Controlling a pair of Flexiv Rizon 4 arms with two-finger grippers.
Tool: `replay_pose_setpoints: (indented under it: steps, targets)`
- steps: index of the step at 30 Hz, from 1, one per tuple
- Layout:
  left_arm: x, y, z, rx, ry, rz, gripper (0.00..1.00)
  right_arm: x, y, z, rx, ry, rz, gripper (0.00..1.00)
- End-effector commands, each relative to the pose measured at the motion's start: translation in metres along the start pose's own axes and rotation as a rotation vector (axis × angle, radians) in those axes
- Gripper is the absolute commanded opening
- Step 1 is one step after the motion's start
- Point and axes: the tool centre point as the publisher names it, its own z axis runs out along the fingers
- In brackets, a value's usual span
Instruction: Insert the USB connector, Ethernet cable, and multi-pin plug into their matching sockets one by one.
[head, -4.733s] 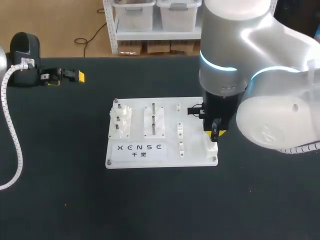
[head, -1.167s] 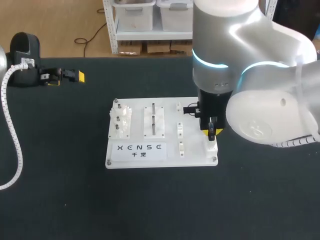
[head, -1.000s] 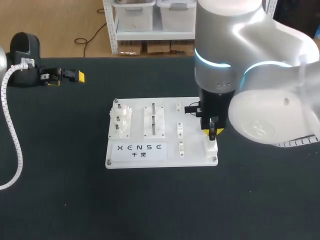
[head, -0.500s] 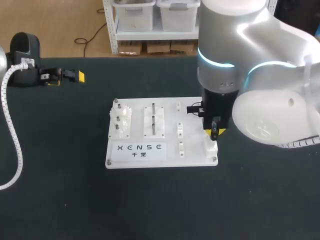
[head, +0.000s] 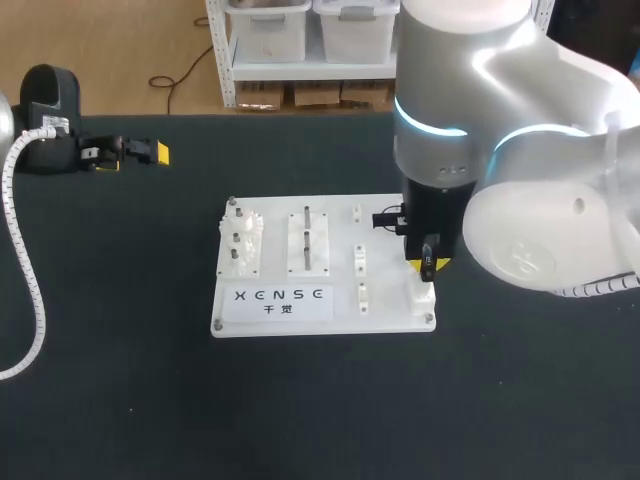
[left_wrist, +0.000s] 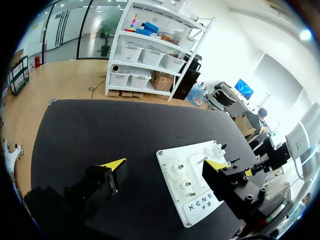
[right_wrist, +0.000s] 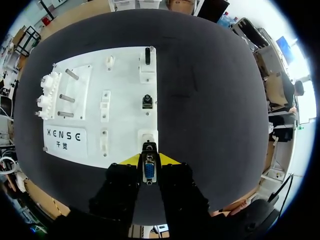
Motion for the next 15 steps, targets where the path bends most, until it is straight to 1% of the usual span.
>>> replay_pose_setpoints:
  steps: [1, 15]
  targets:
    - [0.0, 0.0, 0.0, 0.0, 0.0, 0.0, 1.0, -0.0003, 0.0, 0.0018, 0.001, -0.002, 0.002, 0.0]
    - [0.0, 0.0, 0.0, 0.0, 0.0, 0.0, 1.0, 0.0008, 0.0019, 0.008, 0.003, 0.012, 0.002, 0.0]
